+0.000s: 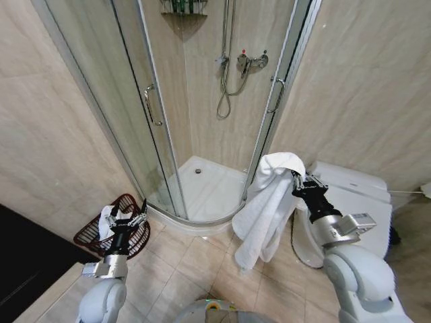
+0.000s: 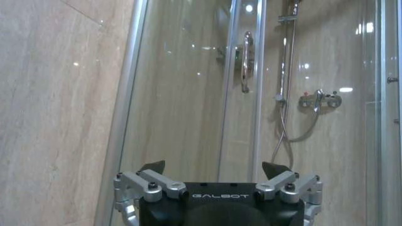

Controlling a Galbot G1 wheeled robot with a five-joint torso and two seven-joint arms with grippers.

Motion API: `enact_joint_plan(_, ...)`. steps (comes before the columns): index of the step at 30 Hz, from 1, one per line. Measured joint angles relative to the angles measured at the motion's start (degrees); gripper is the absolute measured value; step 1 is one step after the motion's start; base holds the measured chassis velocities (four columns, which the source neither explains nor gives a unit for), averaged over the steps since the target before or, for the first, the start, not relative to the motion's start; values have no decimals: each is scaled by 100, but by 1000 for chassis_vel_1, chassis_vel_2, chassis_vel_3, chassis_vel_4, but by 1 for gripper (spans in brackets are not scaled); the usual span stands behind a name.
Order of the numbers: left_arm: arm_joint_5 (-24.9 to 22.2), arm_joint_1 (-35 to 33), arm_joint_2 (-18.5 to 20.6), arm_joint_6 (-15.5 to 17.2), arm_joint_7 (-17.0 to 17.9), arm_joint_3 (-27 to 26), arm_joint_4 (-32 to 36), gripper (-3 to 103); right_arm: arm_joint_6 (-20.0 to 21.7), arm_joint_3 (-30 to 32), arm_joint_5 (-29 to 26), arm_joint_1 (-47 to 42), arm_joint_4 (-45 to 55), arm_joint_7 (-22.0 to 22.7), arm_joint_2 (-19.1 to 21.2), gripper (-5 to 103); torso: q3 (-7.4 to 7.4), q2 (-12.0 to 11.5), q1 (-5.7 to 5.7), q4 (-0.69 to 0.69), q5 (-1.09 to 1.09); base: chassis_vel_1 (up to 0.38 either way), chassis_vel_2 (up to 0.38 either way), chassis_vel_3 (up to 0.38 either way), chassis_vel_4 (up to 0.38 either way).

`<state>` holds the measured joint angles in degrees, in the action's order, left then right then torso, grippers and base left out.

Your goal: Discard the used towel into the hamper.

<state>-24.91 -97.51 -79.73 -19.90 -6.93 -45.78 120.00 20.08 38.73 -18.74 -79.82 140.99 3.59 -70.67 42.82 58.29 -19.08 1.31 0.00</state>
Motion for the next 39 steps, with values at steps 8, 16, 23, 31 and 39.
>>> enact_joint_plan(8,-5,-8,-8,-1,1,4,-9,100,-67,-36,2,-34,0,12,-22,8,-5,-9,4,0,0,0,0,0,0)
enact_joint_plan(16,-5,-11,-7,-5,0,-5,2,100,-43,-60,95,-6,-27,-17,-53,8,-9,-15,7,0,0,0,0,0,0)
enact_joint_plan(23,-3,-19,-24,20,2,14,30,100,-29,-60,104,-16,-27,-19,-39,8,-10,-18,8,0,0,0,0,0,0)
enact_joint_plan(31,-1,-18,-20,35,2,8,43,100,-26,-83,115,-9,-23,-20,-34,8,-12,-21,9,0,0,6,3,-6,-3)
enact_joint_plan(39,15,1,-26,55,0,20,47,100,-23,-89,119,-7,-25,-23,-26,8,-13,-23,11,0,0,68,59,-69,-67)
